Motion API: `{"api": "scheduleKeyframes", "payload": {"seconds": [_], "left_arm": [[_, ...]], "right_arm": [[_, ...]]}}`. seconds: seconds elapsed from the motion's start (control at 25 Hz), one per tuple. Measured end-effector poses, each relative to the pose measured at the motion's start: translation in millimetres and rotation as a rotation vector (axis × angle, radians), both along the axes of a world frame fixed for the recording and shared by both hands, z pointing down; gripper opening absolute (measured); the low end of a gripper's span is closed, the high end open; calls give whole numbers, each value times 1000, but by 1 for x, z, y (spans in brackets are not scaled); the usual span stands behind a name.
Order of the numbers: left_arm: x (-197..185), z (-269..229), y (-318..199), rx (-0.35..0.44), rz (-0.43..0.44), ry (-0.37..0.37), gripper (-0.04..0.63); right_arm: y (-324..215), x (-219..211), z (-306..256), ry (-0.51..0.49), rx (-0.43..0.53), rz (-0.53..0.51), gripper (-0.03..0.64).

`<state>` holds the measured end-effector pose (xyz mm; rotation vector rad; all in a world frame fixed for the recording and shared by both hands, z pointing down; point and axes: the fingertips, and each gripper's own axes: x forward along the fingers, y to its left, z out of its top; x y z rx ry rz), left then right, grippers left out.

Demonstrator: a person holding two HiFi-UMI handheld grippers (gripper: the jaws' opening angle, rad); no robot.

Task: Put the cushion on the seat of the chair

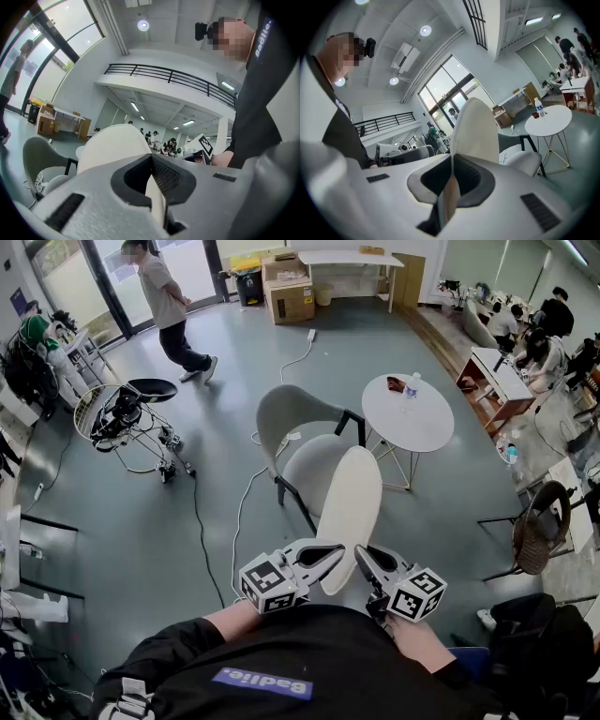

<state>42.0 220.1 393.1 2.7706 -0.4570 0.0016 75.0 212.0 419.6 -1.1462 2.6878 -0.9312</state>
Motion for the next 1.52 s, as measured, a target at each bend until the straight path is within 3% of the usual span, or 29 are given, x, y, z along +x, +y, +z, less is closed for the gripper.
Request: {"api": "scheduleKeyframes", "payload": {"seconds": [0.72,1.16,1.52], "left_arm": [[12,-3,8,7,-22,-14,15],[30,7,16,3,-116,-33,15],[24,14,-26,-17,-135,-11,15]], "right_arm": [[7,12,-4,-45,0,-7,40],[9,40,11,-76,-18,-64,40],[-33,46,21,-69,-42,-42,40]]}}
